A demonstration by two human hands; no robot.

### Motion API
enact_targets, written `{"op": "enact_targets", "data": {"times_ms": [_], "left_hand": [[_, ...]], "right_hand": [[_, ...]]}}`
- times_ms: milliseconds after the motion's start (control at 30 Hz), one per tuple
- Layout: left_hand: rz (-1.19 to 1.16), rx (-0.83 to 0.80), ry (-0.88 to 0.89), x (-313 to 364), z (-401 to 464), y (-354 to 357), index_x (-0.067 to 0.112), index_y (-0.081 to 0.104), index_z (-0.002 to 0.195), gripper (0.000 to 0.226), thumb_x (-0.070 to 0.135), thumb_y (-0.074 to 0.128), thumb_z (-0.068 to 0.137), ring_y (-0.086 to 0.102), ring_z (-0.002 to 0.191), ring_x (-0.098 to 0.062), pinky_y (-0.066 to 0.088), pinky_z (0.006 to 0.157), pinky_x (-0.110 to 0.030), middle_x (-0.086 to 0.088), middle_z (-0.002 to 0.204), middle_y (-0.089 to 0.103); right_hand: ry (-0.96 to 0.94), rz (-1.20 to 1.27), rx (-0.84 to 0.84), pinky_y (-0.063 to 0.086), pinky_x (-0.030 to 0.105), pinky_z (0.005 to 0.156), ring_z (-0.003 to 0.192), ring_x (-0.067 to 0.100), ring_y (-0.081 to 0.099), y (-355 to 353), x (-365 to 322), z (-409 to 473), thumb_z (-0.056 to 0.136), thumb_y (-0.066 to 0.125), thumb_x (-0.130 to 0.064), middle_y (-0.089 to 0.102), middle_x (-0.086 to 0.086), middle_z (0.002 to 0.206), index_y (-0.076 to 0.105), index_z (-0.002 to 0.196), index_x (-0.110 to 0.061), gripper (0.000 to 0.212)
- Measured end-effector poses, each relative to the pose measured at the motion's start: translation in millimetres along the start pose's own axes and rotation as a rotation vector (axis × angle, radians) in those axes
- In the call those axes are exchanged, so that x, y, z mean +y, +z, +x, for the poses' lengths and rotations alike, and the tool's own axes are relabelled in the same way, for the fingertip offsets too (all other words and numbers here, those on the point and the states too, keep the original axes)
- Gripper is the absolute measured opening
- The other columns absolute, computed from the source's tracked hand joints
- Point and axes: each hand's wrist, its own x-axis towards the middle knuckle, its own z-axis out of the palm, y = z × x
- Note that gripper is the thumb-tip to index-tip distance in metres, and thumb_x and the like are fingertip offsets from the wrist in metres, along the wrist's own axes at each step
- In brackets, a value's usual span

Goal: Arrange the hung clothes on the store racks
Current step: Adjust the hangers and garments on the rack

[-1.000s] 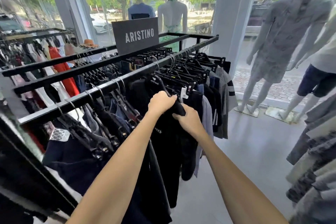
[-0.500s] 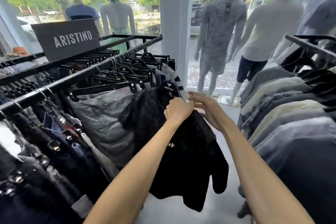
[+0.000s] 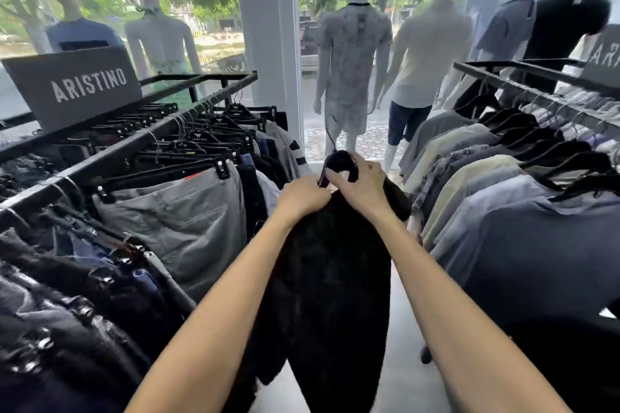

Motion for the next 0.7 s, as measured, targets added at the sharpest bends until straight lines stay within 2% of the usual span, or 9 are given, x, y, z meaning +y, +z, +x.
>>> {"op": "enact_targets", "data": {"times_ms": [33, 100, 167, 300, 400, 533, 567, 633, 700], "left_hand": [[0.015, -0.013, 0.035, 0, -1, -6, 0.013, 0.06, 0.093, 0.018, 0.023, 0.048, 0.083, 0.059, 0.106, -0.034, 0.046, 0.082, -0.035, -0.014, 0.11, 0.066], [0.061, -0.051, 0.116, 7, -3, -15, 0.016, 0.059, 0.079, 0.011, 0.018, 0.05, 0.074, 0.06, 0.091, -0.032, 0.042, 0.068, -0.032, -0.01, 0.092, 0.065], [0.101, -0.092, 0.195, 19, -7, -21, 0.014, 0.06, 0.07, 0.009, 0.011, 0.053, 0.067, 0.06, 0.08, -0.029, 0.042, 0.063, -0.031, -0.008, 0.079, 0.064], [0.103, -0.115, 0.329, 53, -10, -16, 0.014, 0.072, 0.075, 0.023, 0.011, 0.056, 0.059, 0.061, 0.079, -0.026, 0.045, 0.064, -0.031, -0.008, 0.079, 0.069], [0.153, -0.103, 0.422, 88, -12, 5, 0.017, 0.073, 0.076, 0.024, 0.013, 0.054, 0.06, 0.059, 0.078, -0.027, 0.043, 0.061, -0.031, -0.006, 0.077, 0.065], [0.176, -0.125, 0.501, 136, -8, 40, 0.016, 0.072, 0.084, 0.028, 0.014, 0.053, 0.064, 0.057, 0.076, -0.027, 0.044, 0.063, -0.032, -0.007, 0.08, 0.061], [0.173, -0.143, 0.512, 148, -6, 49, 0.015, 0.072, 0.084, 0.027, 0.013, 0.054, 0.064, 0.055, 0.074, -0.026, 0.043, 0.062, -0.032, -0.007, 0.08, 0.061], [0.174, -0.193, 0.553, 173, -4, 67, 0.011, 0.07, 0.076, 0.019, 0.009, 0.056, 0.063, 0.053, 0.069, -0.024, 0.038, 0.057, -0.029, -0.006, 0.075, 0.059], [0.159, -0.214, 0.583, 197, -1, 88, 0.009, 0.065, 0.065, 0.01, 0.006, 0.056, 0.063, 0.053, 0.07, -0.026, 0.038, 0.055, -0.031, -0.005, 0.071, 0.058]], "right_hand": [[0.003, -0.07, 0.09, 0.026, 0.037, 0.114, 0.137, 0.025, 0.03, -2, -2, -6, 0.08, 0.067, -0.064, 0.037, 0.007, 0.141, 0.047, 0.143, -0.03, 0.075], [-0.013, -0.093, 0.252, 0.024, 0.029, 0.107, 0.133, 0.027, 0.032, -13, -7, -18, 0.081, 0.068, -0.061, 0.039, 0.007, 0.135, 0.055, 0.133, -0.024, 0.065], [0.024, -0.061, 0.328, 0.027, 0.028, 0.104, 0.129, 0.027, 0.039, -31, -7, -26, 0.084, 0.067, -0.06, 0.046, 0.007, 0.128, 0.057, 0.124, -0.016, 0.06], [0.157, -0.059, 0.344, 0.041, 0.041, 0.1, 0.114, 0.026, 0.055, -77, 9, -41, 0.083, 0.062, -0.067, 0.06, 0.002, 0.113, 0.053, 0.115, -0.012, 0.064], [0.222, -0.024, 0.392, 0.042, 0.037, 0.09, 0.109, 0.023, 0.056, -112, 26, -50, 0.081, 0.063, -0.068, 0.061, -0.002, 0.106, 0.055, 0.11, -0.013, 0.063], [0.302, -0.038, 0.394, 0.044, 0.039, 0.098, 0.108, 0.02, 0.057, -166, 49, -53, 0.081, 0.065, -0.067, 0.06, -0.005, 0.107, 0.052, 0.108, -0.022, 0.054], [0.312, -0.031, 0.399, 0.044, 0.037, 0.094, 0.106, 0.019, 0.057, -181, 54, -53, 0.082, 0.067, -0.064, 0.06, -0.004, 0.109, 0.053, 0.109, -0.021, 0.053], [0.331, -0.014, 0.411, 0.043, 0.031, 0.085, 0.103, 0.016, 0.057, -210, 67, -51, 0.084, 0.069, -0.057, 0.061, -0.003, 0.112, 0.055, 0.115, -0.02, 0.05], [0.356, -0.006, 0.424, 0.045, 0.031, 0.087, 0.106, 0.015, 0.058, -236, 82, -48, 0.085, 0.069, -0.055, 0.062, -0.006, 0.115, 0.057, 0.119, -0.02, 0.05]]}}
